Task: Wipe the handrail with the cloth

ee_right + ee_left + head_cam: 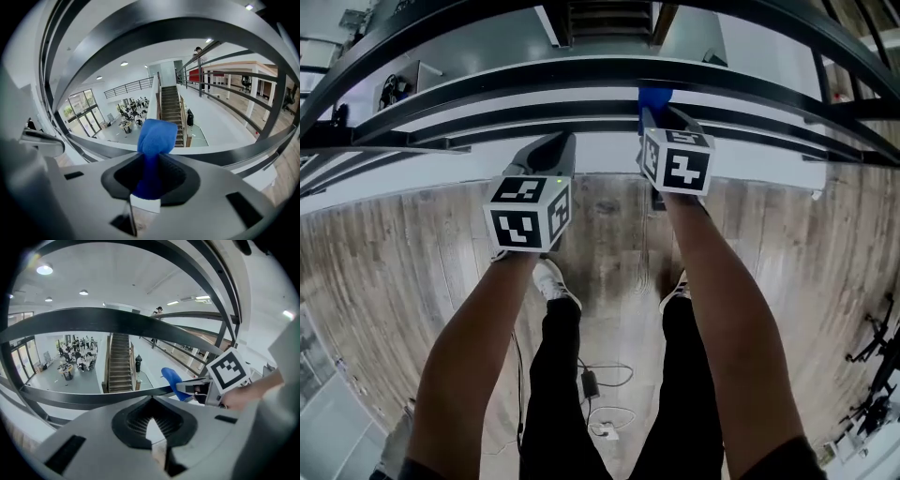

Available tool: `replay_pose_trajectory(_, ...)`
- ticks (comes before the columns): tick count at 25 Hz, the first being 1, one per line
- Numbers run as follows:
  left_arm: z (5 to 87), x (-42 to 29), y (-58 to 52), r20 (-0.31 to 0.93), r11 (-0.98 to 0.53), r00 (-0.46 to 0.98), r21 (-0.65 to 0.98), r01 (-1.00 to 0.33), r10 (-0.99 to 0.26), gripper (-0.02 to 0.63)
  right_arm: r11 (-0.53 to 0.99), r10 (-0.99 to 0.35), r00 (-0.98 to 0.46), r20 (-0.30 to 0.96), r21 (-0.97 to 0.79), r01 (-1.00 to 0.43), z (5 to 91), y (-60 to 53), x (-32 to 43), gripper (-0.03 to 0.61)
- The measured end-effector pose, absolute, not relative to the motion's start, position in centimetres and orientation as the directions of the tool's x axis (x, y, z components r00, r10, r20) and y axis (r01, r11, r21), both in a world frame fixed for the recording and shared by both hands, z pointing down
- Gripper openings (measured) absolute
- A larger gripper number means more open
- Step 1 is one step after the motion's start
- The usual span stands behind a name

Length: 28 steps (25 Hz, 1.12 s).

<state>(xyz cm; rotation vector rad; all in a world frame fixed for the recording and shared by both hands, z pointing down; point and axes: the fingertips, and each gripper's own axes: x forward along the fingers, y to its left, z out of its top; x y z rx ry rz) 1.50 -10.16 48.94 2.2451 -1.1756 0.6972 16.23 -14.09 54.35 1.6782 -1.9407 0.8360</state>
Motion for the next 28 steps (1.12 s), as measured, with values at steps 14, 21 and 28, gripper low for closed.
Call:
replay_pose_trajectory(14,51.5,21.9,-9.0,0.653,-0.588,0.565,0.22,-0.779,-0.504,0.003,0.011,-0.722,-0.14,0.678,-0.191,-0.981,54.6,-11.3,36.1,0.106)
replay_pose_trajectory(21,51.4,32.4,-8.7,0.649,-0.648,0.59,0.189,-0.737,-0.482,0.003,-0.067,-0.706,-0.097,0.701,-0.203,-0.977,54.6,-9.4,47.5,0.106)
replay_pose_trajectory(28,50.3,43.2,-7.7,0.64,-0.712,0.637,0.195,-0.675,-0.429,0.003,-0.145,-0.709,-0.061,0.702,-0.23,-0.962,54.9,-7.8,58.4,0.106)
